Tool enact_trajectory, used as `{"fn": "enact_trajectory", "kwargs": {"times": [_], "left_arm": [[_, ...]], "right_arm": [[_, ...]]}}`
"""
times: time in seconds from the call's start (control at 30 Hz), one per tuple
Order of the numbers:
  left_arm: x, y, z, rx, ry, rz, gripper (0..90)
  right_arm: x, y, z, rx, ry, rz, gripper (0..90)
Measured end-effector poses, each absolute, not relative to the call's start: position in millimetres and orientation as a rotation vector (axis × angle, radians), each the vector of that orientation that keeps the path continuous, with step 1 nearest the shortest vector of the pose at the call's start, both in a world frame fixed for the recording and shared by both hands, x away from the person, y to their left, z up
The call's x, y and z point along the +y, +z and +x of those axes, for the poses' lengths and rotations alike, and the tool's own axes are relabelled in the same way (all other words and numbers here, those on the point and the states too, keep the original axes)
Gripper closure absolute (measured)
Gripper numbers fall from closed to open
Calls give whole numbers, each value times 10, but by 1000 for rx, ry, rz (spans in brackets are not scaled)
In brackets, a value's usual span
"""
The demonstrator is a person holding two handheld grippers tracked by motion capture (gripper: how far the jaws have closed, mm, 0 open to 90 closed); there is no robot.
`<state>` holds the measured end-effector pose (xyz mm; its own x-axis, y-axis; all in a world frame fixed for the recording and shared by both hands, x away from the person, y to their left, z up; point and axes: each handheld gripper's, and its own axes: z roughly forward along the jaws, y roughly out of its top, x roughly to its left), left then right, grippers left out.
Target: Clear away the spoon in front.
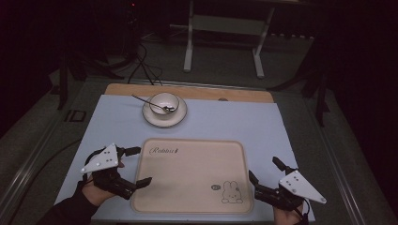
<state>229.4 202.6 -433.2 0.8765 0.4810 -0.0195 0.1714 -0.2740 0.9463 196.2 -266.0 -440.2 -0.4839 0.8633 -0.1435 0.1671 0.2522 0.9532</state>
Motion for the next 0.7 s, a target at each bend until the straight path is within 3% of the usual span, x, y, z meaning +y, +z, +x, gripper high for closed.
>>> {"fn": "enact_trajectory", "kwargs": {"times": [0.7], "left_arm": [[2102,-3966,2800,545,387,1838,10]], "right_arm": [[-2599,-4384,1923,1831,1302,901,119]]}}
